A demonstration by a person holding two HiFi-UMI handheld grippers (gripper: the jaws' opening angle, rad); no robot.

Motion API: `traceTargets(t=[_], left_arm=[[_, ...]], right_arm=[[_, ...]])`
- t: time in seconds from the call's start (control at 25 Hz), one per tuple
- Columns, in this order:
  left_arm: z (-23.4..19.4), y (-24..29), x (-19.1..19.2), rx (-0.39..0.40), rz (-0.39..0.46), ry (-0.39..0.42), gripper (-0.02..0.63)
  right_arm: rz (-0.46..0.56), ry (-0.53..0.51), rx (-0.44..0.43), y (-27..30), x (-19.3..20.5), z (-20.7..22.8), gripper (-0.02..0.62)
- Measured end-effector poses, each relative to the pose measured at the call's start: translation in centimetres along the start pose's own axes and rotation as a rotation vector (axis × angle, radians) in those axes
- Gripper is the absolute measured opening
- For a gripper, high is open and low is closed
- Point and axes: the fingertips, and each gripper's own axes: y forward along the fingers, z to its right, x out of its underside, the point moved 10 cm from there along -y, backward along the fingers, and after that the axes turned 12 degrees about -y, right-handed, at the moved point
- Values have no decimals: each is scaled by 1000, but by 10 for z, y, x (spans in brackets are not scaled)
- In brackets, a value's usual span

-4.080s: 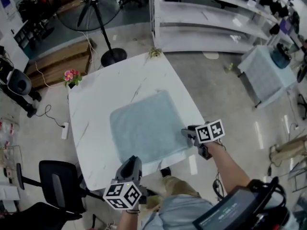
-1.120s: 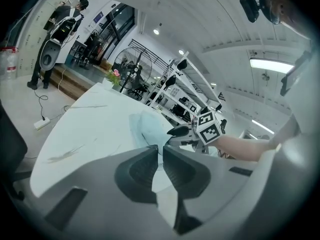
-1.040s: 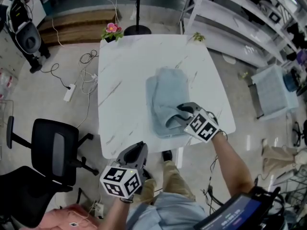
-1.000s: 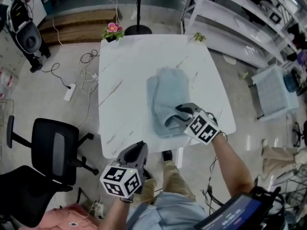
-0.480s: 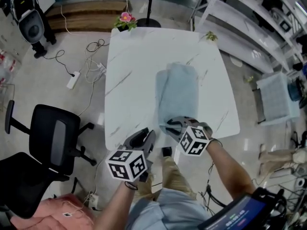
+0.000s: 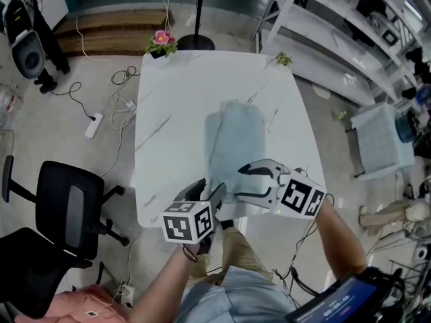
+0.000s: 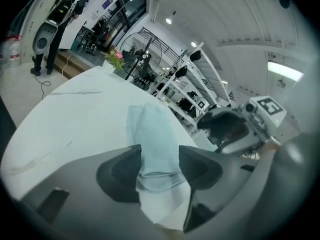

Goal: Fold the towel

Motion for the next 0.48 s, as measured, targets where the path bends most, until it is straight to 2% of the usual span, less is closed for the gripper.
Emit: traceTargets(t=[0.16, 0.28, 0.36, 0.48], left_arm=[[0, 23, 6, -103, -45, 9, 239], [-5, 35, 5, -184, -41, -17, 239], [-8, 38, 8, -233, -44, -60, 233], [-9, 44, 15, -314, -67, -78, 158]], right_arm=[[10, -43, 44, -28, 18, 76, 230], [-22, -54, 29, -26, 42, 148, 235], [-55, -81, -12, -12, 63, 192, 235], [-82, -101, -115, 17, 96, 248, 236]])
